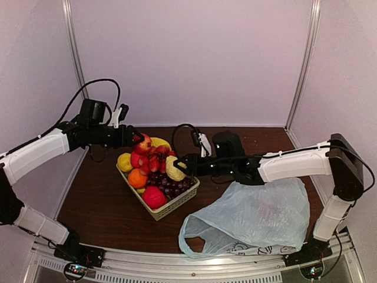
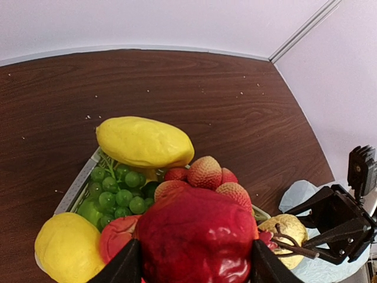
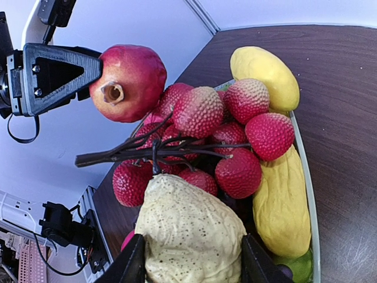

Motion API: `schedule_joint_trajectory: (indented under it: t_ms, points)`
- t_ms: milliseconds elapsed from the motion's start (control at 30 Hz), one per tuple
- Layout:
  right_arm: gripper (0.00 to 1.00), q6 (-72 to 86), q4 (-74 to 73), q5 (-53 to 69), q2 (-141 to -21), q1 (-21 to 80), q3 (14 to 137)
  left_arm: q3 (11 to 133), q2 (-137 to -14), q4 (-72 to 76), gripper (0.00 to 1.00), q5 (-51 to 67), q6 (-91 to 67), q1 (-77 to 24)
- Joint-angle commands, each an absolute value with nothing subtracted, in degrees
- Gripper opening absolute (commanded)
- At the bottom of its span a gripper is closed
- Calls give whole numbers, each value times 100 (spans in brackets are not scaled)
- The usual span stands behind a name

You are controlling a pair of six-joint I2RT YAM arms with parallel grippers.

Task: Untie the knot of the plastic bag and take out the fruit

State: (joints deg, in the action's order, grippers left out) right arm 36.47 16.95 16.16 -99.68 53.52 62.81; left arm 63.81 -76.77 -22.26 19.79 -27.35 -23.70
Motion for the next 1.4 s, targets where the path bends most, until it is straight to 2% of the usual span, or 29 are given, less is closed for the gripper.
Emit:
schedule_joint_trajectory:
  t_ms: [0,333,567,867,1367]
  points:
    - [38,3670,1841,1334,-10160,5415,6014,6234,-7744,-1941,44,2048,-2636,-2399]
    - [39,3680,1722,1166,-10235,5595,5649,6188,-7753,-1929,44,2046,-2621,-2399]
    - [49,3754,1751,1098,-10259,5625,5556,6110,-7813,-1933,45,2063,-2572,-2479]
    - [54,3770,1693,1099,-10266,5632,5621,5983,-7667,-2000,49,2091,-2519,-2603]
    - [60,3806,1705,1096,-10282,5651,5654,5740,-7889,-2253,49,1835,-2427,-2692]
